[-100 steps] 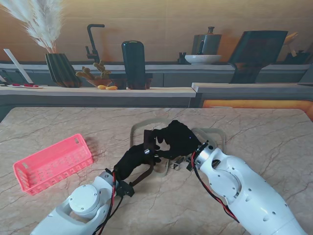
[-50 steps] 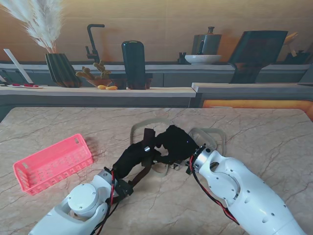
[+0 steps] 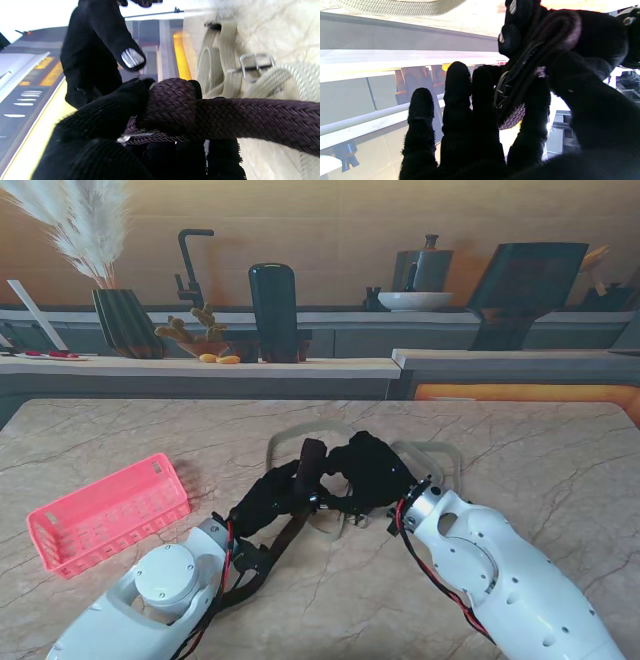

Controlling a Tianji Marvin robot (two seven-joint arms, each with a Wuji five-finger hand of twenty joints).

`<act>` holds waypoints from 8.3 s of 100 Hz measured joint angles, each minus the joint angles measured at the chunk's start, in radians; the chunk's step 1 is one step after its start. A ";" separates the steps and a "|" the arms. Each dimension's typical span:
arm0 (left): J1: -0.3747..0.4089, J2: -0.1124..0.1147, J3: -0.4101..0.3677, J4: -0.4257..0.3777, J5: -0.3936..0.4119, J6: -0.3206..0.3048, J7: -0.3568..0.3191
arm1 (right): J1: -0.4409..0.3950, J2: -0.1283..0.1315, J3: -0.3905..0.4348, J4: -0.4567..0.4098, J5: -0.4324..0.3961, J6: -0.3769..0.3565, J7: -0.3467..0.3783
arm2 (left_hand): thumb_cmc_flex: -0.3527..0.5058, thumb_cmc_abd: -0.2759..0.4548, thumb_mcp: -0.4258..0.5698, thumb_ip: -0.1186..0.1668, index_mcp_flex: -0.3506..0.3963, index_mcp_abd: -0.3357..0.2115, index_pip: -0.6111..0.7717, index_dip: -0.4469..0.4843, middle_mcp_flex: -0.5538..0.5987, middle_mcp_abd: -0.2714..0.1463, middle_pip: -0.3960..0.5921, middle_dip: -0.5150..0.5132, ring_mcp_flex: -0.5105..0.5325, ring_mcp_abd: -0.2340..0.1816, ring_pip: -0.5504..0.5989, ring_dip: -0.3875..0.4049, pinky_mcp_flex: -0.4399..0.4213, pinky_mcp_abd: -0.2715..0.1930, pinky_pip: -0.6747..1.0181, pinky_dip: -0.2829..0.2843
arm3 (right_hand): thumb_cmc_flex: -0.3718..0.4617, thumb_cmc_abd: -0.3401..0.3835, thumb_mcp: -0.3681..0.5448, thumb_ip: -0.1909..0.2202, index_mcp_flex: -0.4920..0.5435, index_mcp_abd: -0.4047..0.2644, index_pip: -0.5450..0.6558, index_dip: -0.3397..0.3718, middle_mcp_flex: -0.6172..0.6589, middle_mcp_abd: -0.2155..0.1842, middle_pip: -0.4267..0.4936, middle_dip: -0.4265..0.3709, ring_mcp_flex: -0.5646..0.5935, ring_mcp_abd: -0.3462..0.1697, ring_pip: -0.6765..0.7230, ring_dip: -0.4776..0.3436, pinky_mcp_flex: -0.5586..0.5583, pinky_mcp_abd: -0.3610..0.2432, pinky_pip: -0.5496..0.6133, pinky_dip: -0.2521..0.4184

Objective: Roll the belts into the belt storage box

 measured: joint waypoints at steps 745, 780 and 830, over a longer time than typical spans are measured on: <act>-0.008 -0.044 0.038 -0.006 0.121 -0.007 0.175 | -0.105 -0.002 0.095 -0.088 -0.114 -0.097 -0.158 | -0.102 -0.137 -0.096 -0.061 0.019 -0.185 0.383 0.278 0.083 -0.103 0.055 0.424 0.016 -0.020 0.196 0.083 -0.029 0.005 0.076 0.004 | 0.074 -0.026 -0.002 -0.067 0.056 0.220 0.242 -0.124 0.110 0.053 0.011 -0.040 0.297 -0.014 -0.007 -0.033 0.291 -0.040 0.120 -0.039; -0.022 -0.044 0.053 0.014 0.214 -0.014 0.212 | -0.163 -0.008 0.210 -0.214 0.035 -0.045 0.025 | -0.064 -0.119 -0.109 -0.065 0.019 -0.186 0.408 0.279 0.100 -0.090 -0.012 0.335 0.016 -0.007 0.175 0.070 -0.033 0.007 0.091 0.004 | -0.011 0.073 -0.139 0.008 -0.204 0.385 -0.005 0.021 -0.182 0.090 -0.052 -0.061 0.153 -0.002 -0.102 -0.075 0.253 -0.037 0.082 -0.036; -0.059 -0.038 0.097 0.067 0.459 -0.102 0.282 | -0.031 0.010 0.108 -0.111 0.136 0.072 0.179 | -0.054 -0.119 -0.120 -0.065 0.029 -0.186 0.411 0.255 0.111 -0.082 -0.012 0.253 0.028 0.002 0.176 0.054 -0.015 0.007 0.124 0.004 | -0.062 0.073 -0.260 0.030 -0.323 0.458 -0.110 0.031 -0.412 0.169 -0.146 -0.089 0.117 0.041 -0.202 -0.126 0.241 -0.014 0.062 -0.035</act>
